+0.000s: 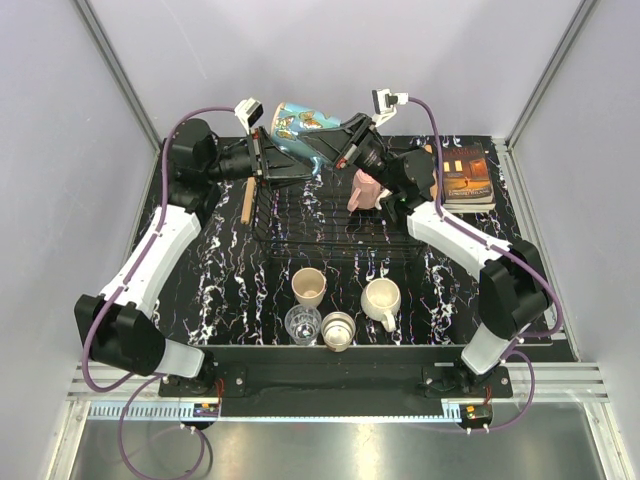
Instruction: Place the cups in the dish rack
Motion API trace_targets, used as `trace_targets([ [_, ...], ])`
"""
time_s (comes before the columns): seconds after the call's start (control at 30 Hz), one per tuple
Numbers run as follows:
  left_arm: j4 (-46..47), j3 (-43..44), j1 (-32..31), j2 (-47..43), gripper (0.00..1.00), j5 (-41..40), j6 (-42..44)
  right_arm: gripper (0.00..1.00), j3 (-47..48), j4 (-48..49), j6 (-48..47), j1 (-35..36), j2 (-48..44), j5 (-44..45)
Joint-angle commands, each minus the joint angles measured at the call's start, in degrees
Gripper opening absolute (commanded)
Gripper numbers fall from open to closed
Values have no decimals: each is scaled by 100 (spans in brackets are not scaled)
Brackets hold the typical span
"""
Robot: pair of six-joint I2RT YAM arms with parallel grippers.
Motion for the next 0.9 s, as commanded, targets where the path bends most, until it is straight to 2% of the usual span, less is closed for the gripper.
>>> trace_targets([
  [0.0,94,221,-625,87,0,178,539,0,134,-272,850,744,162,-2223],
  [0.17,110,318,-572,123,0,72,514,0,-173,-202,824,771,66,-2048],
  [0.2,153,379,-528,123,0,72,496,2,-331,-201,815,779,39,-1995],
  [0.23,154,423,-493,140,0,72,496,22,-411,-201,806,771,4,-1977],
  [0.27,154,459,-397,140,0,64,478,32,-603,-201,798,771,-40,-1933],
  [0.3,128,520,-335,132,0,55,478,35,-701,-193,789,771,-101,-1916],
  [0.33,101,608,-274,149,0,55,478,45,-806,-236,693,771,-154,-1898],
  [0.37,84,643,-143,140,0,46,478,50,-1033,-289,623,771,-311,-1854],
  [0.53,92,644,122,79,0,-16,434,61,-1510,-825,131,613,-874,-1678],
  [0.57,75,635,175,61,0,-42,417,69,-1597,-921,77,578,-1014,-1678],
  [0.6,83,643,192,53,0,-51,408,73,-1633,-1114,-45,525,-1094,-1678],
  [0.73,-39,731,307,-9,0,-112,495,76,-1914,-1546,-362,454,-1524,-1556],
  [0.8,-92,732,316,-44,0,-139,522,85,-1984,-1686,-424,428,-1604,-1546],
  [0.87,-372,828,342,-62,0,-191,741,85,-2046,-1888,-494,393,-1736,-1555],
])
